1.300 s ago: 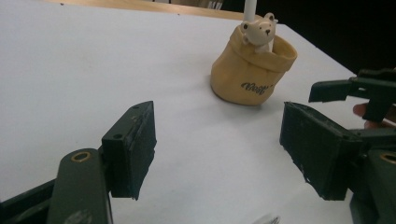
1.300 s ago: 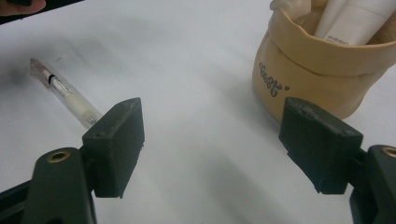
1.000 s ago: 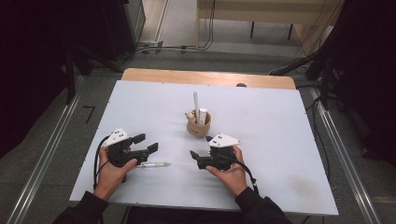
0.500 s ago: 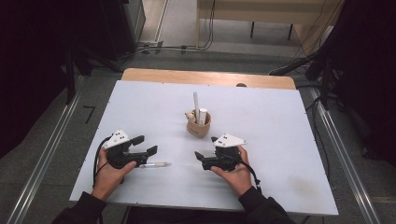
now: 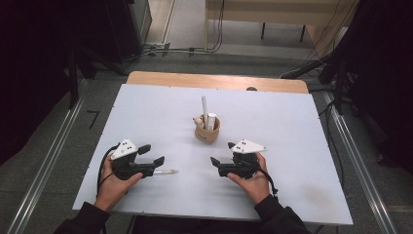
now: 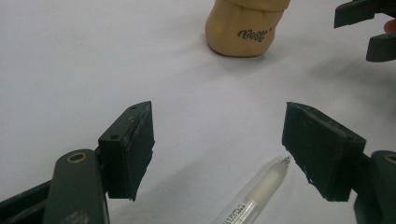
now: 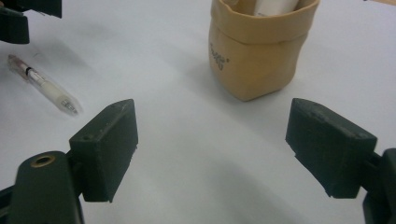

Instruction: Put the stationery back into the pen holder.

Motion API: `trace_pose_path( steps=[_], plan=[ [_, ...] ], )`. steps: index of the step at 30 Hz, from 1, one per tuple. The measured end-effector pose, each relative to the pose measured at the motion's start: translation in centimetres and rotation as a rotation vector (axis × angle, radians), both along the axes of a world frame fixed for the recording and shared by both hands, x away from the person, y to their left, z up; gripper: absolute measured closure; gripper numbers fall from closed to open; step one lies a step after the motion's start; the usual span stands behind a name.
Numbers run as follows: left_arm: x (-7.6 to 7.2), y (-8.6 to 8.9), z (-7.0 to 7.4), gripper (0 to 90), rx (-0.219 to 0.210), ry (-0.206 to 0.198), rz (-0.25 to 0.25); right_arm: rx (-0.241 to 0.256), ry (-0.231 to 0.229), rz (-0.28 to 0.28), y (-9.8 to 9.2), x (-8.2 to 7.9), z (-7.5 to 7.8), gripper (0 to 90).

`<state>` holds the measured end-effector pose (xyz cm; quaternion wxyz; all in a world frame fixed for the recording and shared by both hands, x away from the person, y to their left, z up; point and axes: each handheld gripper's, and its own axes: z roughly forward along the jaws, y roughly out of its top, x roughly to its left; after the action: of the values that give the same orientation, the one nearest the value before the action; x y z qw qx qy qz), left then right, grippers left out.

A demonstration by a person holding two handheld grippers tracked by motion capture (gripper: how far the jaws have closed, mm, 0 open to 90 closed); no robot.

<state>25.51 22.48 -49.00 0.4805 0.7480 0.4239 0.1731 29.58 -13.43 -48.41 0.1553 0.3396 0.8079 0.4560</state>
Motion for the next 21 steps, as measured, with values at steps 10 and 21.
trace_pose_path(
  steps=[10,21],
  plan=[
    [-0.3,-0.8,-0.4,26.4,0.061,-0.001,-0.054,0.0,-0.003,-0.021,-1.0,-0.1,0.1,15.5],
    [-0.5,-1.5,-0.9,27.3,0.112,0.003,-0.101,0.002,0.001,-0.025,-1.1,0.0,0.1,15.9]
  ],
)
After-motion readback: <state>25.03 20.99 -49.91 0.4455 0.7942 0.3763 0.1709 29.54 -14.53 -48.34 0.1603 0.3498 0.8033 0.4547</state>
